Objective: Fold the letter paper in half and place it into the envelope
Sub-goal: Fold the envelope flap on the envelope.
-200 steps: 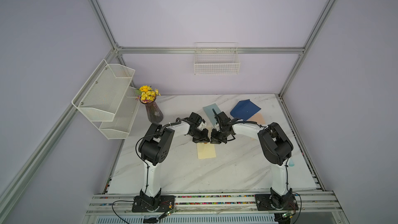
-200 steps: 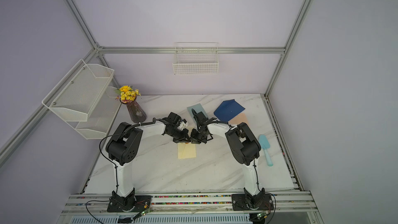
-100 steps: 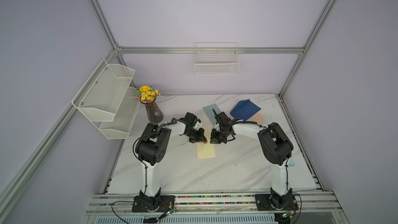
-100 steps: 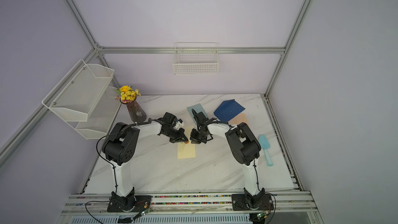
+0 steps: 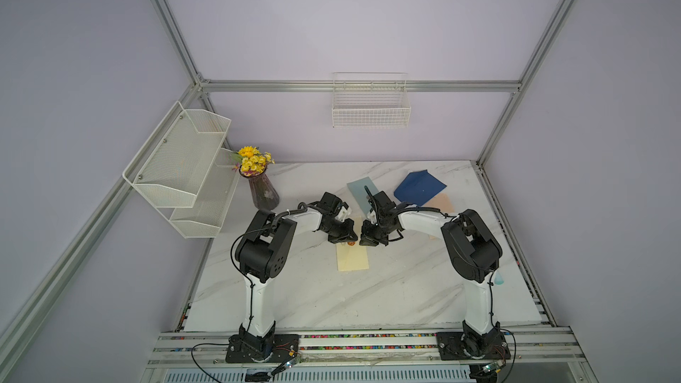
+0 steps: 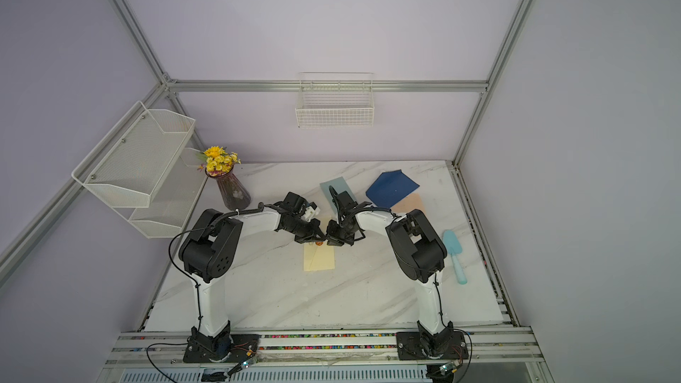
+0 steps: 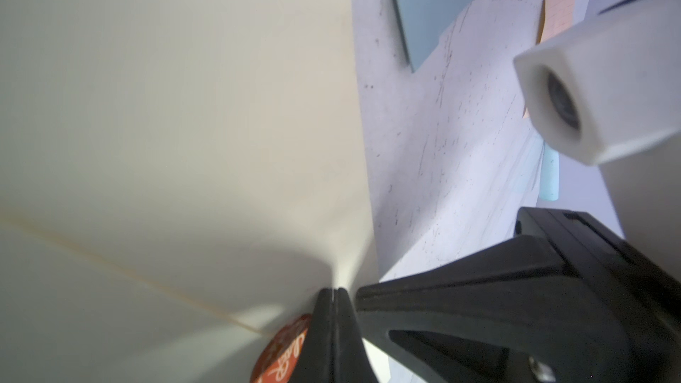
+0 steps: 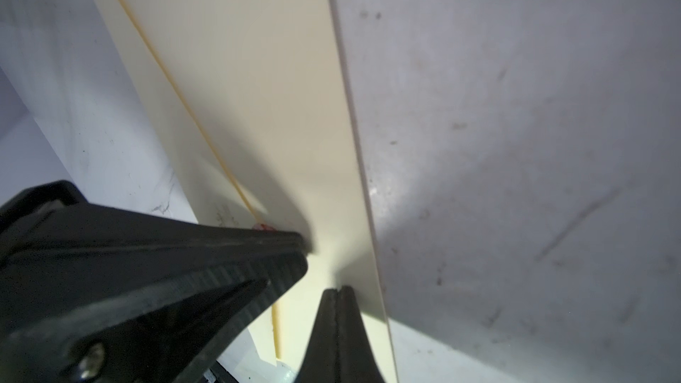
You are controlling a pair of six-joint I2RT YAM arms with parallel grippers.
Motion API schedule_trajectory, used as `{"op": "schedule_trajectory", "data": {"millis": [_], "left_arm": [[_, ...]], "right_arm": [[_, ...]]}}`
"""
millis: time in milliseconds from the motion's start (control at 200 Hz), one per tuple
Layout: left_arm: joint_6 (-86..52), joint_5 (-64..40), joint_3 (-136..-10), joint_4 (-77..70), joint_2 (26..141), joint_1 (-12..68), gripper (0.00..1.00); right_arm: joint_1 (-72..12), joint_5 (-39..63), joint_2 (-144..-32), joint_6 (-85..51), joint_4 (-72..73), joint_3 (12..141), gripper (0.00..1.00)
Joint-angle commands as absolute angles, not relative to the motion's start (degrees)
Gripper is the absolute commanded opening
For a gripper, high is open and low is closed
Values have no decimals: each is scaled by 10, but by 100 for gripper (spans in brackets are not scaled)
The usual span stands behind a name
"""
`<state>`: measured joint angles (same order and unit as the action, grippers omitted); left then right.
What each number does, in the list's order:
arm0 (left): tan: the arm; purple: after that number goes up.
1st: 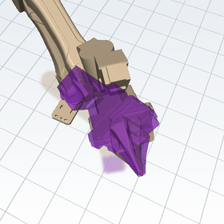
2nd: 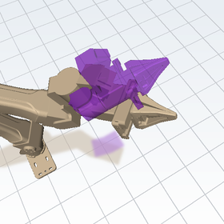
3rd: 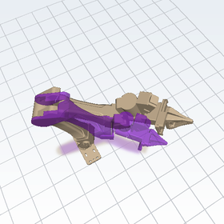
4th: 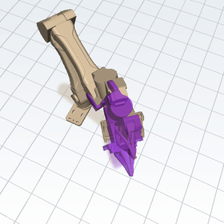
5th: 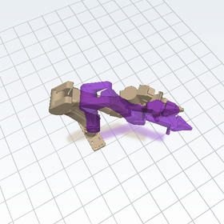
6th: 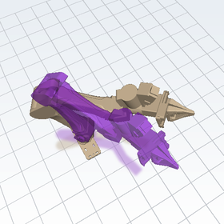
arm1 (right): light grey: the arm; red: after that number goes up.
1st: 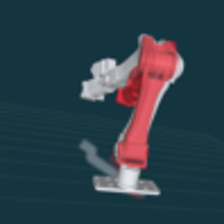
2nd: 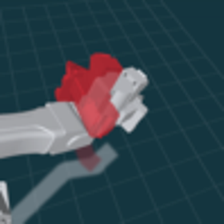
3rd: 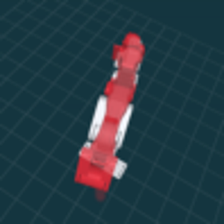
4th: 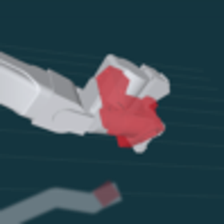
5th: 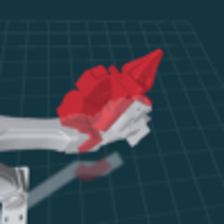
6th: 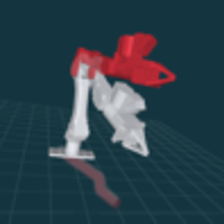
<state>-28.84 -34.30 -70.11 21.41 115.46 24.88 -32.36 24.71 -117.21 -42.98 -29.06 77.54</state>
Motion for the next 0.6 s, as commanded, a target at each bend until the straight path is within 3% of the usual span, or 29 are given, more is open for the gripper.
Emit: {"op": "schedule_trajectory", "data": {"millis": [0,595], "left_arm": [[-246,-264,-660,300,1171,250,0],[-166,-216,-651,383,1148,198,0]], "right_arm": [[-318,204,-1189,-429,-322,748,0],[-316,212,-1194,-427,-319,753,0]]}}
